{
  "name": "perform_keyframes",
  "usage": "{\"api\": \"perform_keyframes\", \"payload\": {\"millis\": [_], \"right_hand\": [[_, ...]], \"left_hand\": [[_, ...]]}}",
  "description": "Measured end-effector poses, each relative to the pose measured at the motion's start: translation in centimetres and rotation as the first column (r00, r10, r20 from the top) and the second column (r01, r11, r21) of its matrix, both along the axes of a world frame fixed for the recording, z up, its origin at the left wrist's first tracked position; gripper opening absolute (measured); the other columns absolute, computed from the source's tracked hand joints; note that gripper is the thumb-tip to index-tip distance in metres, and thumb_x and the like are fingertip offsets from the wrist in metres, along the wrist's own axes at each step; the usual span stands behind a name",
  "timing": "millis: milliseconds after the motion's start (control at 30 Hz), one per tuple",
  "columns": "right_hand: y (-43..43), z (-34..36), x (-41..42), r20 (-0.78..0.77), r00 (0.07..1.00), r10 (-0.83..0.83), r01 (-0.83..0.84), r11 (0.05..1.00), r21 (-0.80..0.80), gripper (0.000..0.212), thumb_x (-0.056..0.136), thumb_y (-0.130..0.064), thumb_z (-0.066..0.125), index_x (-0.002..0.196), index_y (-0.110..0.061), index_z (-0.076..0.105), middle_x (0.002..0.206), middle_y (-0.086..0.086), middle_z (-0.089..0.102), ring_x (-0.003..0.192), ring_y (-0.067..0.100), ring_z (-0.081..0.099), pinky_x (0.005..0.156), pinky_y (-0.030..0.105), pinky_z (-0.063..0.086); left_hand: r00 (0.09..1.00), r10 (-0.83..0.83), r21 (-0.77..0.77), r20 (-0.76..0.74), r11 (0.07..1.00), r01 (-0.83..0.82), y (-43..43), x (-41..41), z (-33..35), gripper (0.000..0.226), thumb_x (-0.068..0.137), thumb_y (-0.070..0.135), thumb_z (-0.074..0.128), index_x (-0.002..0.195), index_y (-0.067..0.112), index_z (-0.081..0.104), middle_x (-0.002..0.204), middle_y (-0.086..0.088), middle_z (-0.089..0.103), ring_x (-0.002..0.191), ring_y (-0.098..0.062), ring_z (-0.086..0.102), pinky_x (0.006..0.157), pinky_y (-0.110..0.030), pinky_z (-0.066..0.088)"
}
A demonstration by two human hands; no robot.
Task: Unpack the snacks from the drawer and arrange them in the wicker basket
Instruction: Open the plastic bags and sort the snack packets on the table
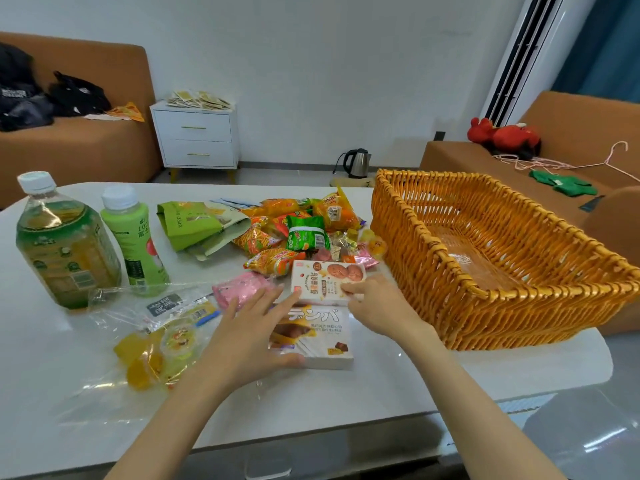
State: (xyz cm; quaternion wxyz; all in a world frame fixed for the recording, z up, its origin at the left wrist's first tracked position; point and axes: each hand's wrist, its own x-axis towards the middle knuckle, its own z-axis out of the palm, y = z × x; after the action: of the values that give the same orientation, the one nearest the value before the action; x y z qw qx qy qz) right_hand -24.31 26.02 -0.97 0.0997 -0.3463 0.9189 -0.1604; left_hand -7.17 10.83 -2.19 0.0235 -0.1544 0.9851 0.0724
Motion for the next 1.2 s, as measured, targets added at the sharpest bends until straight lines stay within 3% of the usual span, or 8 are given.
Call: {"api": "perform_keyframes", "payload": {"millis": [100,200,467,700,900,1000,1100,1200], "right_hand": [[0.1,1.1,-0.4,-0.079,0.997,0.018,-0.027,0.992,-0.121,0.034,0.095,-0.020,0.047,0.122,-0.025,0.067,0.130,0.001,0.060,0.101,0.016,0.058,0.082,0.023,0.042],[-2.0,2.2,-2.4,-0.172,0.985,-0.010,-0.035,0.966,-0.256,0.028,0.097,-0.028,0.050,0.121,-0.025,0.064,0.125,0.005,0.057,0.104,0.018,0.057,0.088,0.030,0.045],[-10.0,1.8,-7.8,-0.083,0.997,0.007,0.002,0.994,0.107,0.041,0.090,-0.050,0.059,0.104,-0.011,0.061,0.099,0.006,0.065,0.092,0.024,0.061,0.071,0.035,0.049],[-12.5,1.6,-8.3,-0.108,0.994,-0.019,0.044,0.971,0.234,0.031,0.083,-0.032,0.069,0.097,-0.009,0.053,0.091,0.006,0.059,0.080,0.021,0.059,0.061,0.026,0.046],[-10.4,3.7,-9.2,0.343,0.930,-0.132,0.190,0.971,-0.142,0.038,0.083,-0.037,0.071,0.110,-0.012,0.065,0.096,0.004,0.064,0.076,0.012,0.056,0.059,0.018,0.044],[-8.0,5.9,-7.9,0.757,0.643,0.116,0.350,0.835,-0.425,0.042,0.088,-0.033,0.067,0.124,-0.013,0.059,0.122,0.011,0.057,0.092,0.016,0.053,0.071,0.021,0.046],[-6.3,7.1,-4.6,0.749,0.595,0.292,0.281,0.797,-0.534,0.029,0.096,-0.034,0.053,0.121,-0.019,0.059,0.116,0.005,0.054,0.082,0.012,0.048,0.063,0.020,0.044],[-5.7,7.3,-0.1,0.513,0.796,0.321,0.058,0.804,-0.592,0.031,0.097,-0.038,0.052,0.125,-0.027,0.056,0.115,-0.008,0.059,0.093,0.005,0.060,0.070,0.018,0.050]], "left_hand": [[0.999,-0.045,0.005,-0.011,0.999,0.045,0.1,-0.4,0.1,0.114,0.042,0.095,0.014,0.137,0.046,-0.027,0.159,0.012,-0.016,0.148,-0.015,-0.013,0.117,-0.047,-0.007],[0.997,-0.066,0.039,-0.047,0.997,0.068,0.1,-1.1,0.3,0.115,0.041,0.096,0.013,0.137,0.046,-0.026,0.159,0.013,-0.015,0.147,-0.014,-0.015,0.116,-0.046,-0.008],[0.989,-0.081,-0.023,-0.123,0.997,0.079,0.5,-2.4,-0.2,0.090,0.071,0.076,-0.011,0.151,0.040,0.010,0.160,0.017,0.007,0.148,-0.011,-0.004,0.117,-0.042,-0.007],[0.996,-0.077,-0.014,-0.036,0.997,0.076,0.1,-3.3,-0.4,0.057,0.100,0.051,0.027,0.153,0.036,0.010,0.160,0.015,0.005,0.149,-0.013,-0.003,0.120,-0.045,-0.005],[0.994,-0.056,0.042,-0.092,0.997,0.060,-0.3,-3.0,-0.2,0.057,0.101,0.048,0.033,0.153,0.034,0.013,0.161,0.013,0.007,0.149,-0.012,-0.002,0.121,-0.041,-0.003],[0.979,0.035,0.262,-0.200,0.965,0.019,-0.3,-2.9,0.4,0.056,0.100,0.040,0.041,0.151,0.031,0.021,0.160,0.010,0.014,0.148,-0.011,0.008,0.119,-0.035,0.011],[0.847,0.405,0.738,-0.343,0.675,-0.024,0.2,-3.0,1.9,0.047,0.101,0.036,0.042,0.147,0.028,0.034,0.151,0.006,0.038,0.132,-0.011,0.039,0.110,-0.032,0.034],[0.754,0.657,0.976,0.018,-0.174,0.128,0.0,-3.4,3.4,0.053,0.098,0.052,0.038,0.146,0.030,0.035,0.146,-0.006,0.044,0.131,-0.031,0.044,0.104,-0.051,0.042]]}}
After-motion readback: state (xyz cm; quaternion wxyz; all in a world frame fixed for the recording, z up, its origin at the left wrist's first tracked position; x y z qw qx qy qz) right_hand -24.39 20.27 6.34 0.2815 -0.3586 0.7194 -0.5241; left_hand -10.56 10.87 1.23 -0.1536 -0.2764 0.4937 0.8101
